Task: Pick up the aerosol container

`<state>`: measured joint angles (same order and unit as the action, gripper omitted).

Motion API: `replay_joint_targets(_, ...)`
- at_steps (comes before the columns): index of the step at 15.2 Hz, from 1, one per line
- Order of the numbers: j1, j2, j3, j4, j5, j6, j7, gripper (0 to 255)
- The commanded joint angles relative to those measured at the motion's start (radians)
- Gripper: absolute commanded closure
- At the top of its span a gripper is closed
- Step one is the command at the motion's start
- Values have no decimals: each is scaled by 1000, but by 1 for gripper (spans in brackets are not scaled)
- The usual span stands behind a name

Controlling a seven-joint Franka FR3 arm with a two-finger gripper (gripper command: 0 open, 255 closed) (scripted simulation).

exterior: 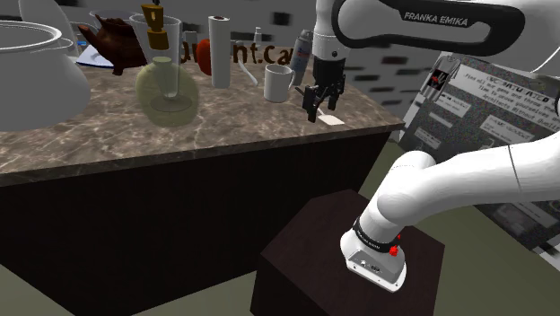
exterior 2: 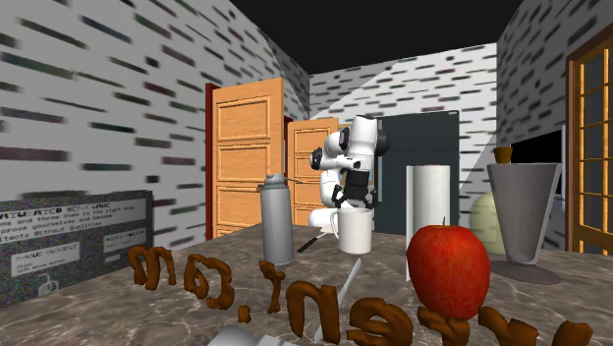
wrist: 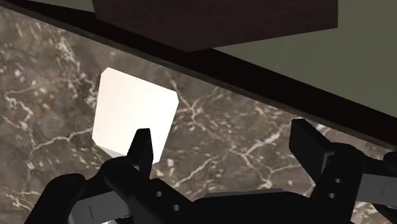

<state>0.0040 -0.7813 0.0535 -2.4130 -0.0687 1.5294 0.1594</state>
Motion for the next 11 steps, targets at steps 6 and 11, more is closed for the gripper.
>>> replay_joint_targets(6,-32,126,-68,133,-54,30,-77,0)
replay_joint_targets(11,-53,259,-129,289,-85,47,-153,0)
